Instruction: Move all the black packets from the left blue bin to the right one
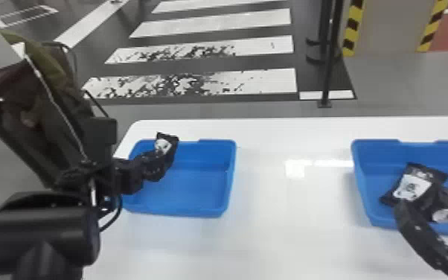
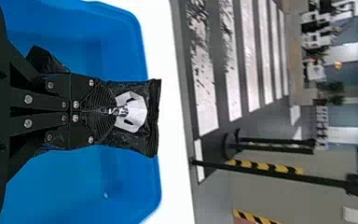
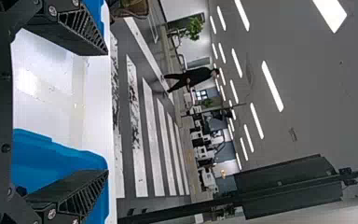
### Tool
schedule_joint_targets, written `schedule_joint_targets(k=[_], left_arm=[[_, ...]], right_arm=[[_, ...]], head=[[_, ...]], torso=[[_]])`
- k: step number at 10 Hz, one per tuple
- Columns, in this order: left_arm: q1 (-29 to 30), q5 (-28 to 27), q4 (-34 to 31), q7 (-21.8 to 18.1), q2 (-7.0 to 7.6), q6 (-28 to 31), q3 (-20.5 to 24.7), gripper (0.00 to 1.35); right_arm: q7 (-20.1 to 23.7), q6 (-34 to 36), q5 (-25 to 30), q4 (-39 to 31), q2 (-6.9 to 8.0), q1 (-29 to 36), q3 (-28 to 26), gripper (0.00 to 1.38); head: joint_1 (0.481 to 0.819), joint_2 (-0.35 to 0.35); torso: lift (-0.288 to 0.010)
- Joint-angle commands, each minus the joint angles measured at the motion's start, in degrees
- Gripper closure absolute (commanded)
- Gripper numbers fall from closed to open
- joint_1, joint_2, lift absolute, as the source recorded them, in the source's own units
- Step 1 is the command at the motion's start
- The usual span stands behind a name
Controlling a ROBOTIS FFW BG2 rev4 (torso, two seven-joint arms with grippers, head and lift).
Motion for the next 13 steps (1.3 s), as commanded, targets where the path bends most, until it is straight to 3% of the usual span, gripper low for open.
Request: schedule_joint_targets(k=[1,3,5,9,13], left_arm=[[3.65,3.8,-5.78,-0.02,-0.8,-2.66,-2.71,1.2],[6.88,8.49,-10.42,-0.02,-1.77,-2.94,-5.22,1.2],[8.43,12.37,-13.79,-0.02,-1.86,-4.07,-8.88,1.2],[8.57,17.86,-15.34,-0.02,-1.24,-4.07,-16.08,1.2],[7.16,20.71,-15.2,-0.02,-0.63,-2.94,-20.19,1.2]], right_arm=[[0.76,1.33,-1.43,0.19,-0.54,-2.42,1.9,0.12],[1.03,2.46,-3.83,1.45,-1.94,-4.96,5.33,0.12],[1.64,4.57,-6.23,2.86,-3.0,-8.33,8.65,0.12],[1.91,4.85,-7.26,9.19,-3.44,-17.47,10.93,0.12],[1.91,5.69,-9.89,12.14,-4.14,-22.25,13.9,0.12]], head=[[0.695,0.196],[0.695,0.148],[0.695,0.124],[0.695,0.057],[0.695,-0.013]], torso=[[-0.14],[-0.14],[-0.14],[-0.14],[-0.14]])
